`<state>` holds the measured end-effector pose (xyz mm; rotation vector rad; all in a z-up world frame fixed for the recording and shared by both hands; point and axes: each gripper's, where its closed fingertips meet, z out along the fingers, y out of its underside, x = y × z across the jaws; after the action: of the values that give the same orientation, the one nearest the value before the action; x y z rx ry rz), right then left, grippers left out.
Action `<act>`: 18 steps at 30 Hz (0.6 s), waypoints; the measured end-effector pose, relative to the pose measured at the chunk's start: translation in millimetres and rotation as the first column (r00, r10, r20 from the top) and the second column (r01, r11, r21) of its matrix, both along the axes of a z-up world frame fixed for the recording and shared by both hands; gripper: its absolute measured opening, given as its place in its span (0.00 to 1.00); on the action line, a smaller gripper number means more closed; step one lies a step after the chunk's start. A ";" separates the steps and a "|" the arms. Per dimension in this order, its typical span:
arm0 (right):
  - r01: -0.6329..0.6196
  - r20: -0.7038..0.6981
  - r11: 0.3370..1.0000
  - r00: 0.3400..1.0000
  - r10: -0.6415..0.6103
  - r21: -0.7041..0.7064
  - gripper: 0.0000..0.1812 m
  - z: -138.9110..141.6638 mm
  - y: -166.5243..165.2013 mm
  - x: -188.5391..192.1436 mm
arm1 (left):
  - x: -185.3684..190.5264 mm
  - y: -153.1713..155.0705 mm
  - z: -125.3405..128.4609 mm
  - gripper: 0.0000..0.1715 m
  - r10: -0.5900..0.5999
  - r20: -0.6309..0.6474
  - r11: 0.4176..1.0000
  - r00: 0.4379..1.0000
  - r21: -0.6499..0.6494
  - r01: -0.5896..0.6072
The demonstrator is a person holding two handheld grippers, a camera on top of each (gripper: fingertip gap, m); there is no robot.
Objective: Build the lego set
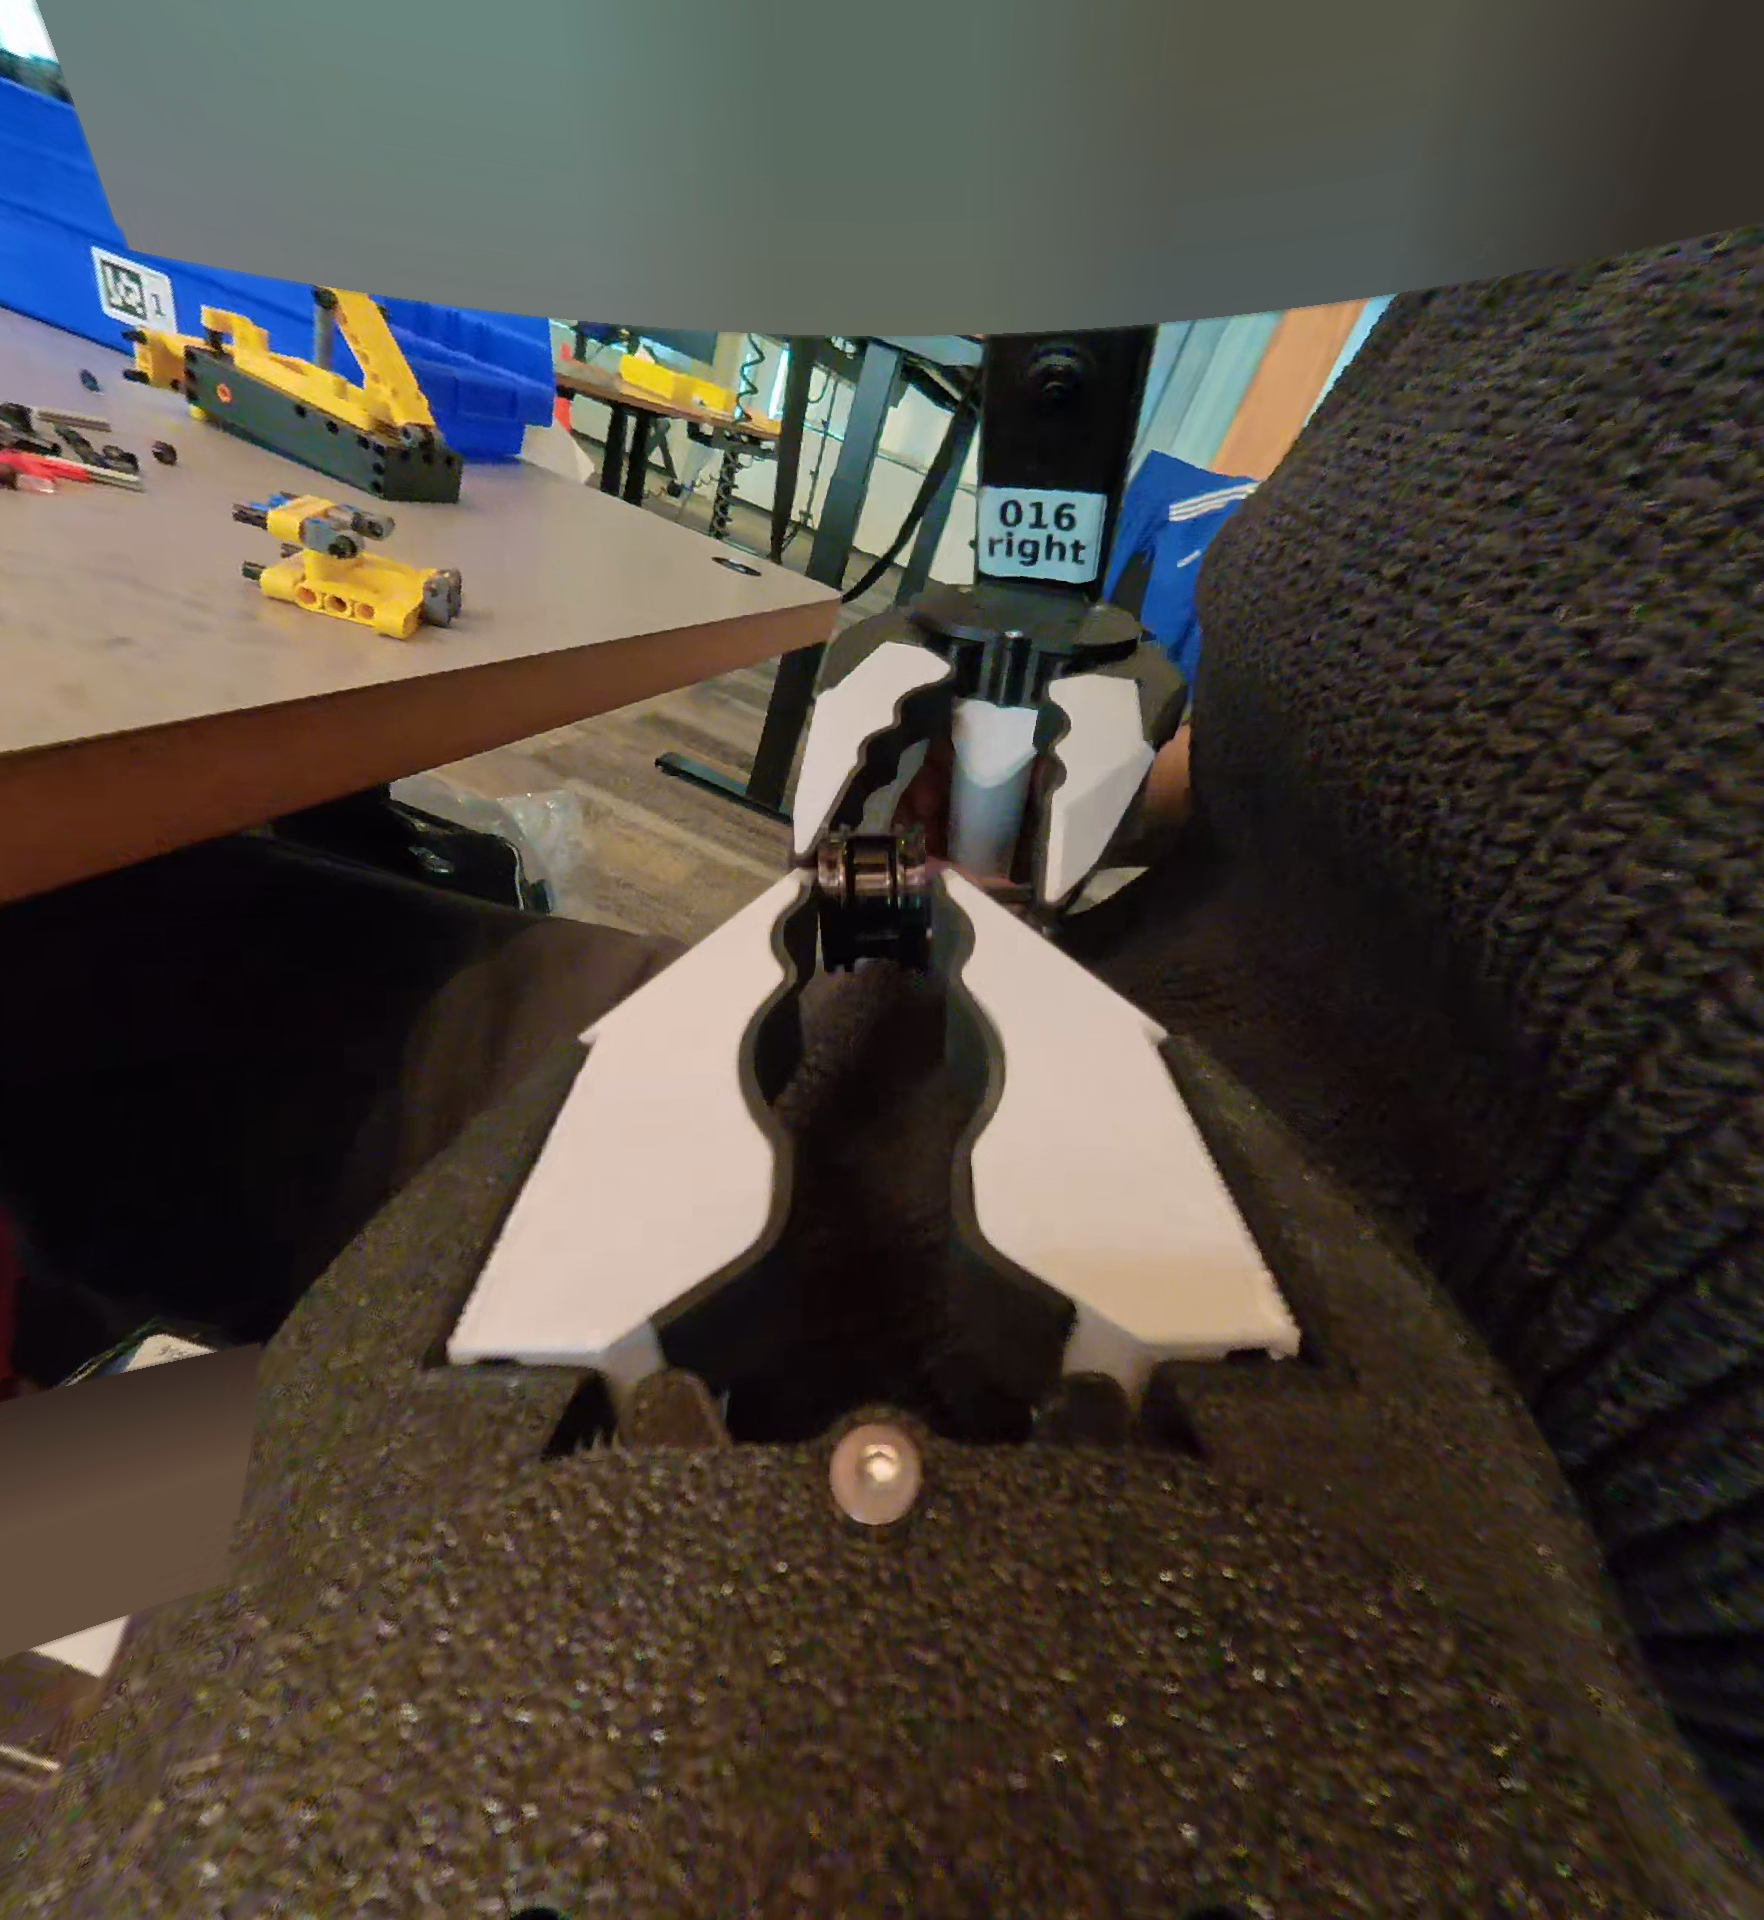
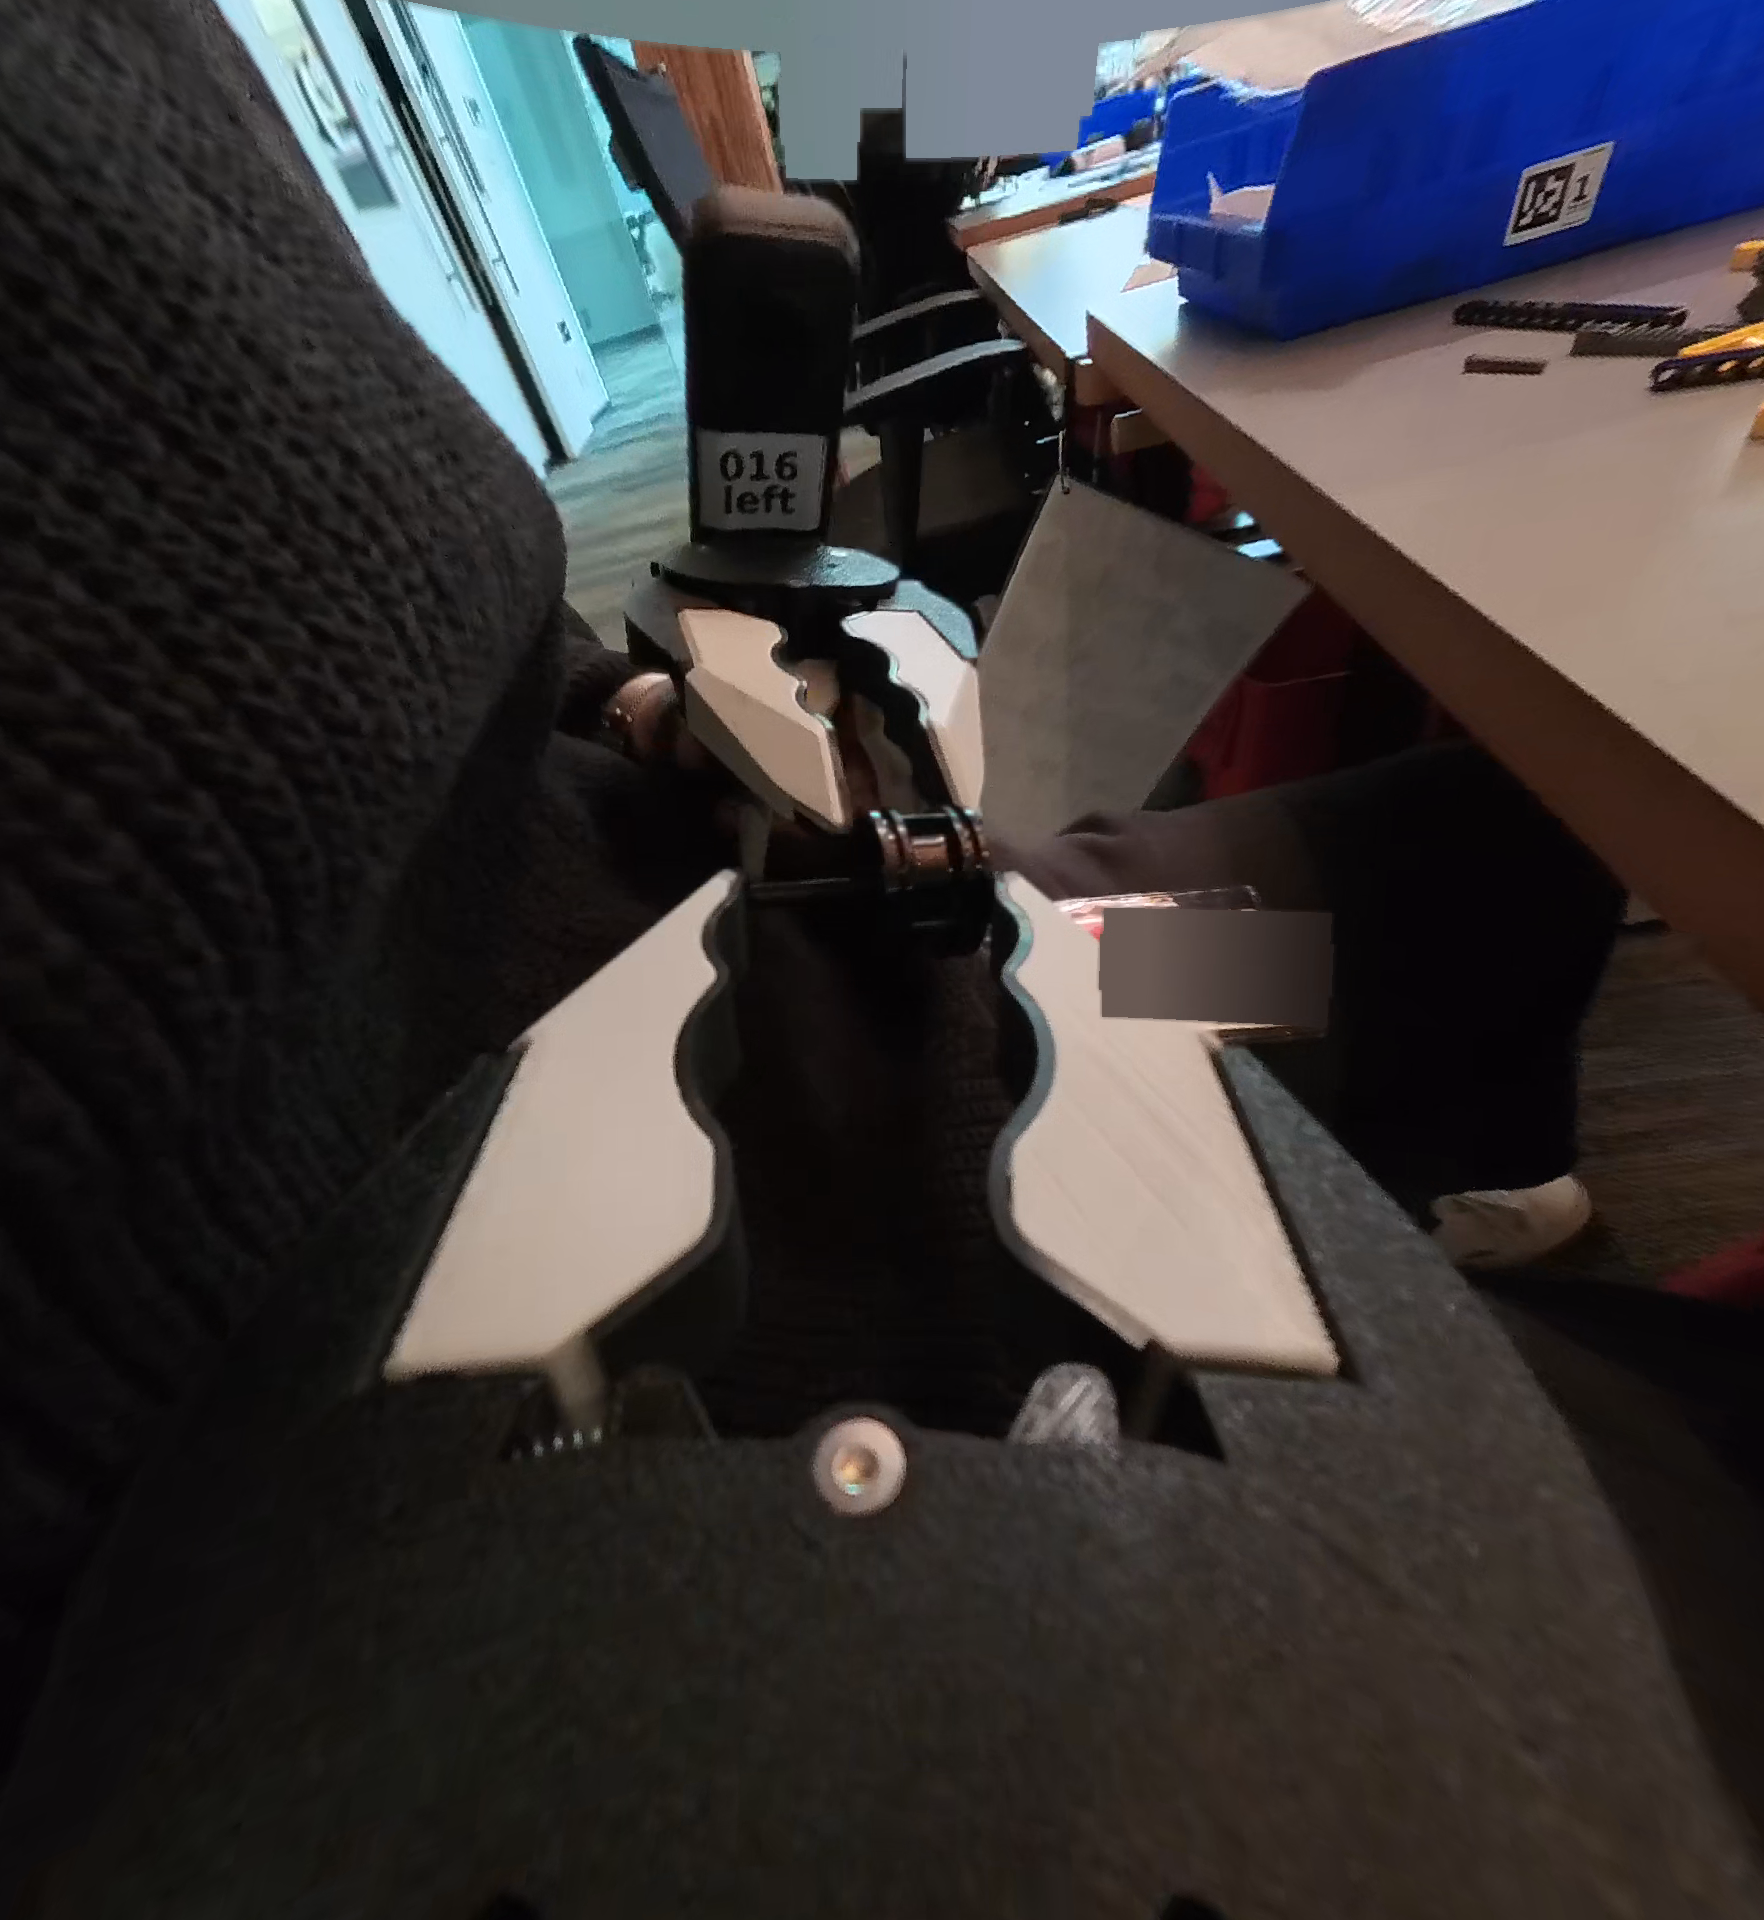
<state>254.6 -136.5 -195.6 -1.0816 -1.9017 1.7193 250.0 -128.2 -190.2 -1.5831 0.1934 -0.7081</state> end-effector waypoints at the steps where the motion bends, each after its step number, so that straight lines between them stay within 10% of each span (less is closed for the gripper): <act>1: 0.003 0.002 1.000 1.000 -0.003 -0.017 0.26 1.6 1.6 -0.5 | -0.9 -0.9 0.7 0.12 0.004 0.000 1.000 1.000 0.008 -0.004; 18: -0.210 0.133 0.937 0.958 0.255 -0.280 0.26 7.9 -6.6 15.4 | 14.0 -6.9 1.1 0.12 -0.133 -0.012 0.991 0.991 0.015 0.133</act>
<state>270.0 -143.1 -187.7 -1.1656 -2.0132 2.1243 264.1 -135.1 -189.1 -1.5695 0.3140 -0.7998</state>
